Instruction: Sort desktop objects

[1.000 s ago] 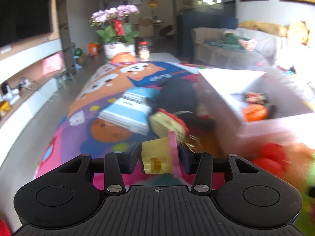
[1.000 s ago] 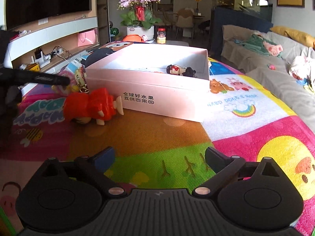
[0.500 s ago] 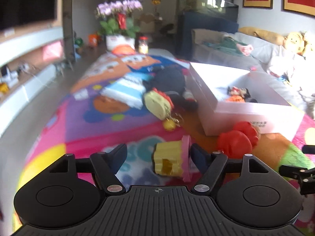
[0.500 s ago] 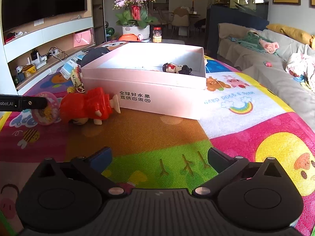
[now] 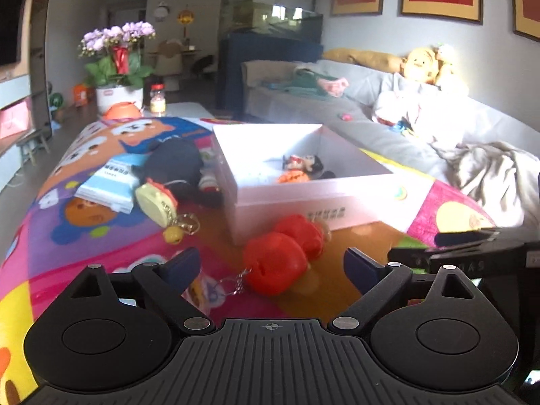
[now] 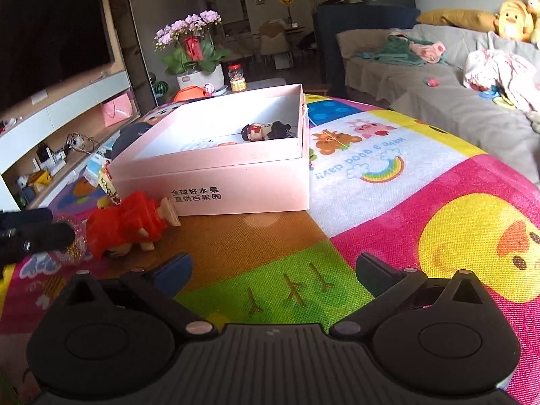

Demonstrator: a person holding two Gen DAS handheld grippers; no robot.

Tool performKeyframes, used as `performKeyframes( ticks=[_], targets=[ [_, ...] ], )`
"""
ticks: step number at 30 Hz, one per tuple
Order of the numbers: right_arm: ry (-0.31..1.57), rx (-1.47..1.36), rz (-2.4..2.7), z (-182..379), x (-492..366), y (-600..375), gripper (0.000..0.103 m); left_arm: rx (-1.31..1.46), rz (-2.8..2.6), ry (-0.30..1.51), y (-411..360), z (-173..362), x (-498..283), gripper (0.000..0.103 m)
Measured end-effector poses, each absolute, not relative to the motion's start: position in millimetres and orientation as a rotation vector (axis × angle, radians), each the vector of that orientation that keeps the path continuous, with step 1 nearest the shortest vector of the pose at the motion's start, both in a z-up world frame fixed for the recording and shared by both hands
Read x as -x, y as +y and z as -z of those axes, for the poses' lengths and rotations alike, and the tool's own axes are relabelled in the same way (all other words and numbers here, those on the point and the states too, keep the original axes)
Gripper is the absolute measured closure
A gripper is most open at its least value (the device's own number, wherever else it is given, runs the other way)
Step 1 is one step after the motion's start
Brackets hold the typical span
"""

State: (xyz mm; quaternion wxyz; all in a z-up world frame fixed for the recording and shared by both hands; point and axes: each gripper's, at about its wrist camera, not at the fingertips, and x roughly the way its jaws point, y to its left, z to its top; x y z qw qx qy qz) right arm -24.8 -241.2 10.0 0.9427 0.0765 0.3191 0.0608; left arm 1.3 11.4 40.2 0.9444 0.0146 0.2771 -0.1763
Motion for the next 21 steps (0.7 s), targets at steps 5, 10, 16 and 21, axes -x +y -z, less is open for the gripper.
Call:
performKeyframes(
  ticks=[5, 10, 16, 21],
  targets=[
    [0.641, -0.158, -0.129, -10, 26, -240, 0.000, -0.010, 0.267, 0.606, 29, -32, -12, 0.007],
    [0.645, -0.161, -0.131, -10, 25, -240, 0.000, 0.016, 0.153, 0.596, 51, -36, -20, 0.007],
    [0.645, -0.163, -0.129, -9, 24, -240, 0.000, 0.017, 0.263, 0.572, 38, -46, -18, 0.006],
    [0.588, -0.194, -0.100, -16, 32, -247, 0.000, -0.035, 0.452, 0.587, -5, -38, -36, 0.003]
  ],
)
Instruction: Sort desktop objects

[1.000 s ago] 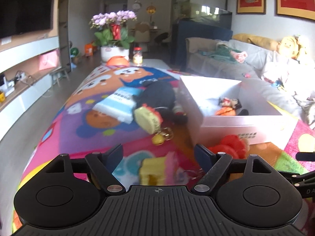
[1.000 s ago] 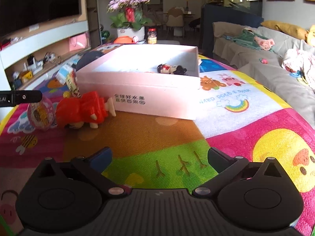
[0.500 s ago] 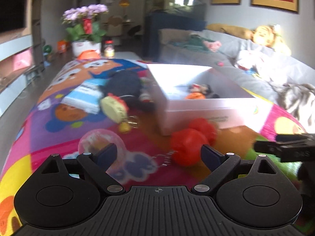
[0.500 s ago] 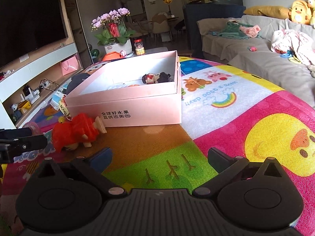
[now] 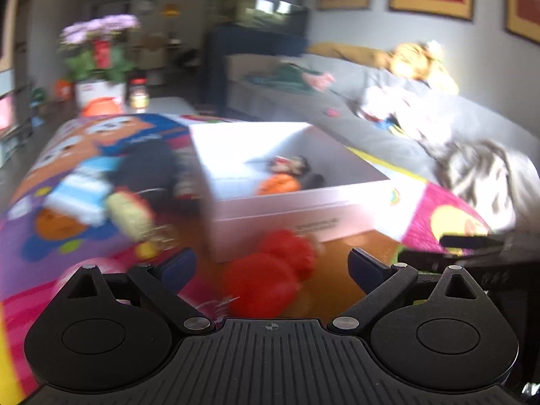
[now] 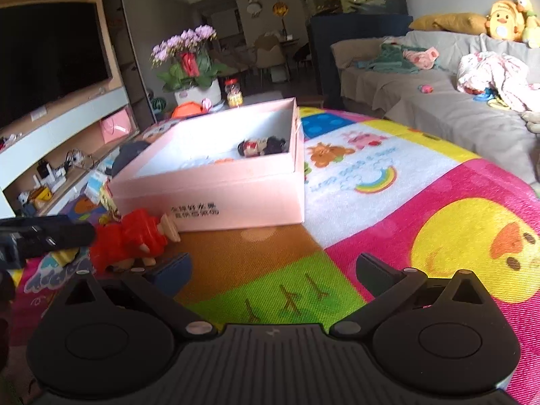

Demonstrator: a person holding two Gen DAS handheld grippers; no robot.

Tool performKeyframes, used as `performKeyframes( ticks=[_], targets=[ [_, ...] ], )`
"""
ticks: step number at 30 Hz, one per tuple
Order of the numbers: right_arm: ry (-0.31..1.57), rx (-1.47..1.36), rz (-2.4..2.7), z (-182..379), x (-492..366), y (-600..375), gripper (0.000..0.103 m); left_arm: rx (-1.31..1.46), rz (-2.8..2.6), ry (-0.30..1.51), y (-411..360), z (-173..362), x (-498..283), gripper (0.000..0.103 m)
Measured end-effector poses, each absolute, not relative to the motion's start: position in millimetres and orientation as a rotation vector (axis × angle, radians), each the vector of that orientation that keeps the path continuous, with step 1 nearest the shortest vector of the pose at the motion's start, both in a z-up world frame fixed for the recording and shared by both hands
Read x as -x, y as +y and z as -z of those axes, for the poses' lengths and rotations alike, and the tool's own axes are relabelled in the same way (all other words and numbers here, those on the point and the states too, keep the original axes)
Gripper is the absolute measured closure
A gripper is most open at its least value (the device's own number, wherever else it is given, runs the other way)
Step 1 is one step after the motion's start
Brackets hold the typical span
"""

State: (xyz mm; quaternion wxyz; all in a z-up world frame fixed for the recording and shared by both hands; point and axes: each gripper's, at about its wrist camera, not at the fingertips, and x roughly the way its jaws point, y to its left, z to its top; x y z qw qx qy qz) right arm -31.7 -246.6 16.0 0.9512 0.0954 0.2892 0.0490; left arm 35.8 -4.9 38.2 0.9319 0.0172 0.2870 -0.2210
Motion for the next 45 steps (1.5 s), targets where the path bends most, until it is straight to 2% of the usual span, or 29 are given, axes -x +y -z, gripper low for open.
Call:
performKeyframes(
  ticks=[4, 10, 15, 24, 27, 31, 33, 37, 41, 43, 45],
  targets=[
    [0.551, -0.224, -0.066, -33, 37, -260, 0.000, -0.054, 0.496, 0.615, -26, -30, -40, 0.003],
    [0.492, -0.191, -0.054, -56, 43, -266, 0.000, 0.017, 0.735, 0.611, -29, -38, 9, 0.003],
    [0.531, -0.159, -0.136, -55, 38, -245, 0.000, -0.038, 0.549, 0.559, -4, -44, 29, 0.002],
    [0.606, 0.026, -0.238, -44, 10, -150, 0.001, 0.005, 0.243, 0.608, 56, -32, 24, 0.002],
    [0.621, 0.069, -0.261, -37, -1, -130, 0.008, 0.009, 0.196, 0.602, 68, -31, 22, 0.002],
    [0.653, 0.122, -0.243, -26, -7, -128, 0.034, 0.030, 0.146, 0.598, 78, -29, 20, 0.002],
    [0.675, 0.089, -0.230, -24, -6, -144, 0.037, 0.040, 0.128, 0.603, 82, -27, 16, 0.002],
    [0.684, 0.068, -0.135, -20, 3, -180, 0.037, 0.041, 0.104, 0.602, 82, -23, 1, 0.002],
    [0.708, 0.018, -0.078, -8, 11, -212, 0.026, 0.044, 0.061, 0.606, 78, -18, -26, 0.002],
    [0.703, -0.009, -0.072, -3, 16, -221, 0.024, 0.046, 0.047, 0.611, 75, -15, -35, 0.003],
    [0.675, -0.023, -0.080, -7, 20, -223, 0.018, 0.042, 0.038, 0.611, 71, -13, -41, 0.009]
  ],
)
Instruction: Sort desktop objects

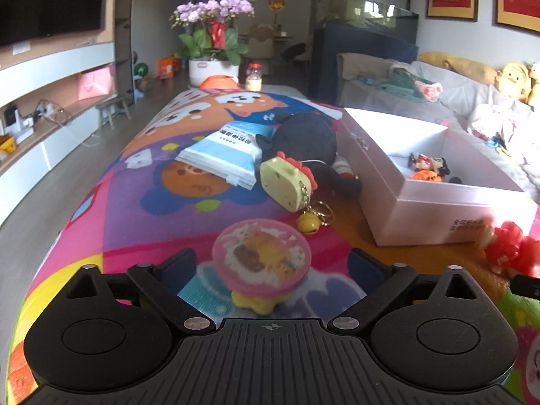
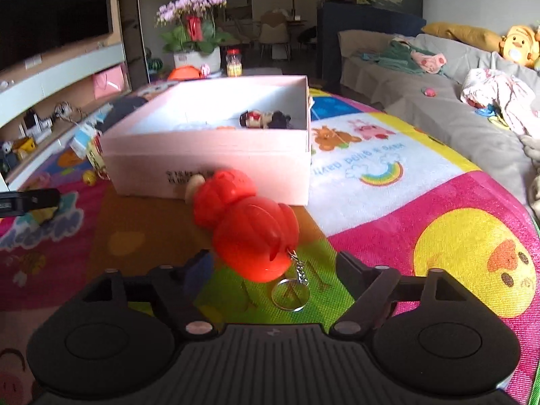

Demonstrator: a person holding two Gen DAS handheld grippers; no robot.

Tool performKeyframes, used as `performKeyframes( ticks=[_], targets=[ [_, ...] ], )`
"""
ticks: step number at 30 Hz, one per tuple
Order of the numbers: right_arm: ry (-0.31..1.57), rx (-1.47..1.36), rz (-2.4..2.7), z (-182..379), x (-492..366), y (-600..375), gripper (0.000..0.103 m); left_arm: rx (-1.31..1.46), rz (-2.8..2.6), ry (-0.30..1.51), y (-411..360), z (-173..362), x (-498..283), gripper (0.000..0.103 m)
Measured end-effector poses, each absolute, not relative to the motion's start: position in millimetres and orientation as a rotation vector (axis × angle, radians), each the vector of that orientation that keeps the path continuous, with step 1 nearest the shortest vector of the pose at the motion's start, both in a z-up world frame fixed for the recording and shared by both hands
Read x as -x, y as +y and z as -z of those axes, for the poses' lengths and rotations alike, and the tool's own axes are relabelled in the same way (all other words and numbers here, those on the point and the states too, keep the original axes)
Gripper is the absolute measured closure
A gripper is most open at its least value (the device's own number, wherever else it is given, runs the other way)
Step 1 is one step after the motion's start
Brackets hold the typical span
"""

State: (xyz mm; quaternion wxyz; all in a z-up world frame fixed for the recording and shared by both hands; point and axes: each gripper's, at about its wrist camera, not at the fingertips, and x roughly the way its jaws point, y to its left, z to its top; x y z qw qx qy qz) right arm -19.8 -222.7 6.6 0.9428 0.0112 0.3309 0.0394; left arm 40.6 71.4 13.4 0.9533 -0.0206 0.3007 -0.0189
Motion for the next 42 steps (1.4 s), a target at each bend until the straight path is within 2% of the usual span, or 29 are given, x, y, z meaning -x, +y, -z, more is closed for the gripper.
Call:
performKeyframes(
  ticks=[1, 4, 7, 8, 17, 18, 20, 21, 25, 26, 28, 34, 42],
  targets=[
    [0.672, -0.021, -0.086, -6, 20, -222, 0.017, 0.041, 0.034, 0.613, 70, -13, -42, 0.016],
    [0.674, -0.020, -0.108, -6, 20, -220, 0.017, 0.043, 0.018, 0.633, 68, -10, -45, 0.027],
    [0.681, -0.042, -0.118, -6, 18, -222, 0.017, 0.046, 0.025, 0.644, 65, -10, -43, 0.044],
    [0.687, -0.053, -0.120, -6, 17, -224, 0.017, 0.053, 0.051, 0.650, 62, -11, -41, 0.046],
    [0.649, 0.006, -0.117, -10, 17, -217, 0.017, 0.048, 0.327, 0.694, 16, -10, -6, 0.044],
    [0.613, 0.070, -0.103, -13, 18, -212, 0.017, 0.036, 0.338, 0.697, 13, -9, -3, 0.043],
    [0.542, 0.201, -0.081, -18, 19, -201, 0.017, 0.006, 0.343, 0.693, 10, -9, 3, 0.032],
    [0.534, 0.239, -0.096, -20, 17, -197, 0.017, -0.006, 0.340, 0.689, 10, -9, 5, 0.030],
    [0.611, 0.247, -0.182, -20, -2, -193, 0.017, -0.017, 0.331, 0.682, 8, -11, 7, 0.024],
    [0.621, 0.243, -0.193, -18, -5, -193, 0.022, -0.022, 0.327, 0.680, 7, -11, 7, 0.023],
    [0.642, 0.250, -0.206, -16, -11, -190, 0.031, -0.036, 0.322, 0.679, 5, -11, 4, 0.023],
    [0.661, 0.175, -0.275, -29, 3, -193, 0.031, -0.077, 0.308, 0.673, -4, -8, -7, 0.025],
    [0.698, 0.122, -0.363, -54, 35, -203, 0.031, -0.112, 0.307, 0.667, -8, -8, 2, 0.038]
  ],
)
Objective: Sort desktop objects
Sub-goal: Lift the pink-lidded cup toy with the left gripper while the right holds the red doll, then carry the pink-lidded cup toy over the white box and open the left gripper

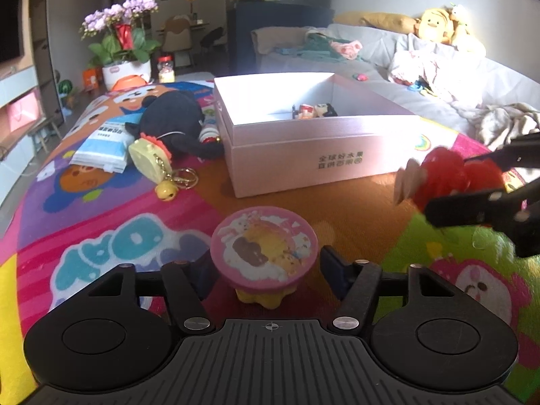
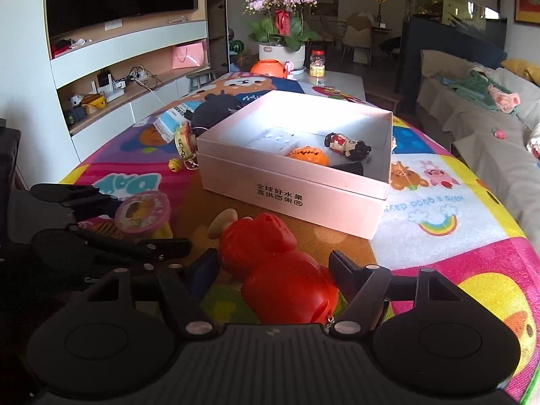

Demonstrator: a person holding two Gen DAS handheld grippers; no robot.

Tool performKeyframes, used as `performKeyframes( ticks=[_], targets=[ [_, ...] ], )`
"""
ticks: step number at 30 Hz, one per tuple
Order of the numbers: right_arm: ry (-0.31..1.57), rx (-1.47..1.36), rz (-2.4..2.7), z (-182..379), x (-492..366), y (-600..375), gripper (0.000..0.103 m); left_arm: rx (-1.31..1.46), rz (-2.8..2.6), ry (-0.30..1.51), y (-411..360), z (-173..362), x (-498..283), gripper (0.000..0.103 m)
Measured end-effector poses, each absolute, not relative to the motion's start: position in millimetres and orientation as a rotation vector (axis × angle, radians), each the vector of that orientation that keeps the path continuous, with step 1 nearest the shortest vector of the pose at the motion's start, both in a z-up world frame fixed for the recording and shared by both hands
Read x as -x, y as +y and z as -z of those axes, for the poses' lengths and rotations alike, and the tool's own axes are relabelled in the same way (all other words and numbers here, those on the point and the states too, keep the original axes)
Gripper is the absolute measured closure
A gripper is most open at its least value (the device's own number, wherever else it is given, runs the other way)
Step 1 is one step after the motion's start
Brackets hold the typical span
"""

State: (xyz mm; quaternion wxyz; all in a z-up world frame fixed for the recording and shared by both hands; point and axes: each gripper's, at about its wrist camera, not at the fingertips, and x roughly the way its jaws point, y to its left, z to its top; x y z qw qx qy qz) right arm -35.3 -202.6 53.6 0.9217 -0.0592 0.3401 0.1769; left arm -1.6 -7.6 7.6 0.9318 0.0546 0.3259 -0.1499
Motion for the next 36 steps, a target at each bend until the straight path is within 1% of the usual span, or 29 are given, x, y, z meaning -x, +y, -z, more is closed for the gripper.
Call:
performKeyframes(
  ticks=[2, 3, 5, 9, 11, 13, 15, 18, 20, 24, 26, 29, 33, 34, 35, 36],
  targets=[
    [0.685, 0.126, -0.353, -57, 42, -203, 0.031, -0.115, 0.318, 0.670, -7, -8, 7, 0.045],
    [0.687, 0.117, -0.352, -57, 44, -205, 0.031, -0.115, 0.324, 0.672, -7, -9, 11, 0.047],
    [0.698, 0.088, -0.362, -58, 48, -206, 0.031, -0.108, 0.340, 0.670, -6, -13, 19, 0.053],
    [0.697, 0.059, -0.376, -60, 57, -207, 0.031, -0.099, 0.367, 0.646, -4, -25, 34, 0.060],
    [0.686, 0.049, -0.376, -63, 61, -209, 0.031, -0.108, 0.372, 0.625, -5, -32, 41, 0.069],
    [0.664, 0.038, -0.372, -69, 65, -213, 0.031, -0.120, 0.373, 0.597, -7, -38, 46, 0.074],
    [0.631, 0.030, -0.361, -77, 69, -219, 0.031, -0.137, 0.370, 0.582, -9, -41, 46, 0.074],
    [0.588, 0.034, -0.332, -83, 74, -225, 0.031, -0.140, 0.370, 0.608, -13, -38, 44, 0.065],
    [0.579, 0.029, -0.322, -82, 76, -229, 0.031, -0.154, 0.369, 0.622, -17, -33, 43, 0.046],
    [0.596, 0.002, -0.321, -76, 77, -235, 0.031, -0.183, 0.344, 0.631, -24, -24, 35, 0.038],
    [0.605, -0.012, -0.319, -73, 76, -237, 0.031, -0.180, 0.319, 0.634, -26, -21, 26, 0.029],
    [0.630, -0.020, -0.323, -65, 74, -236, 0.031, -0.177, 0.298, 0.636, -30, -17, 14, 0.027],
    [0.675, 0.000, -0.346, -53, 76, -228, 0.031, -0.177, 0.309, 0.641, -38, -13, 6, 0.028],
    [0.684, 0.003, -0.355, -50, 78, -227, 0.031, -0.182, 0.312, 0.642, -39, -12, 6, 0.032],
    [0.692, 0.004, -0.363, -48, 79, -225, 0.031, -0.188, 0.313, 0.642, -40, -11, 8, 0.039],
    [0.697, 0.004, -0.370, -46, 80, -225, 0.031, -0.192, 0.317, 0.643, -41, -11, 10, 0.045]
  ],
)
